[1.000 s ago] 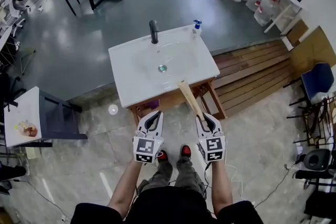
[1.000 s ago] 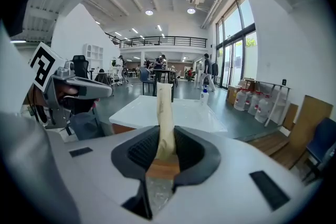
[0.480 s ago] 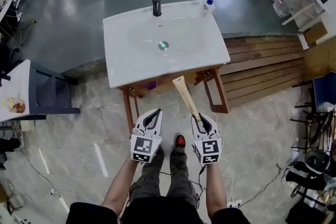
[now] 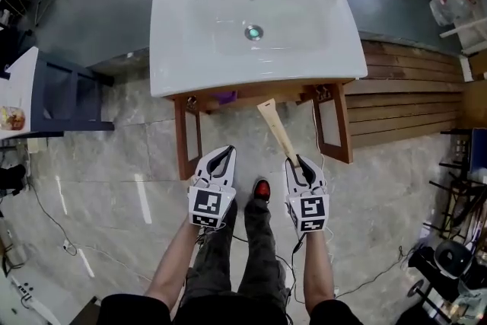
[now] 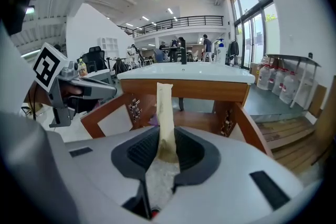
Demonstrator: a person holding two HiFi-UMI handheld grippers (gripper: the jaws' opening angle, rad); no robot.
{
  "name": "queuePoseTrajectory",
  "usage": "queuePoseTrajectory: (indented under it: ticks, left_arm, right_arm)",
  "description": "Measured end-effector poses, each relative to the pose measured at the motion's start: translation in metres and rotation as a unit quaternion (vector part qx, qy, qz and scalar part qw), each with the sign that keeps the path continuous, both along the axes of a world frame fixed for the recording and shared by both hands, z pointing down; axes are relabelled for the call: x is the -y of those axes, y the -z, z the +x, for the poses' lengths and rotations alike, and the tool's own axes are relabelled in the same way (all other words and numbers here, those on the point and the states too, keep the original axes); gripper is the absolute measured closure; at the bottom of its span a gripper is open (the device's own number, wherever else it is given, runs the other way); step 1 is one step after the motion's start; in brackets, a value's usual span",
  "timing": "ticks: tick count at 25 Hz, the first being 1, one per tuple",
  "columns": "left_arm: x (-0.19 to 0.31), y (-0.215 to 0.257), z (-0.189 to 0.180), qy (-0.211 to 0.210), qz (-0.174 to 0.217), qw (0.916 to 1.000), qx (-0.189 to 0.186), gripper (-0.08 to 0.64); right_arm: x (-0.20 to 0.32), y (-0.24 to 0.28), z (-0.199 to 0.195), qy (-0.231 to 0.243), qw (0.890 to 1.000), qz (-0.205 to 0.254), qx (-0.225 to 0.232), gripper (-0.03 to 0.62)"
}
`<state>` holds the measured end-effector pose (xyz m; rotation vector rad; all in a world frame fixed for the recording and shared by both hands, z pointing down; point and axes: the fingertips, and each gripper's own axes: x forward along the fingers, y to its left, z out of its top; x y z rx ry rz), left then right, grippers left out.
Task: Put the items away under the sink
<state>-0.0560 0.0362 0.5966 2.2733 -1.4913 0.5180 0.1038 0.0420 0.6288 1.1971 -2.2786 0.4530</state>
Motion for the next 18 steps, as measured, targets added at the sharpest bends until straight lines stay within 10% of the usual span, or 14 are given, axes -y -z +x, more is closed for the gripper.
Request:
queuePoseTrajectory:
  ticks: [18]
  left_arm:
    - [0.012, -0.123, -0.024, 0.044, 0.021, 0.9988, -0.006, 0.552]
  right_arm:
    - [0.035, -0.135, -0.048, 0.025, 1.000, 0.003, 0.010, 0.488]
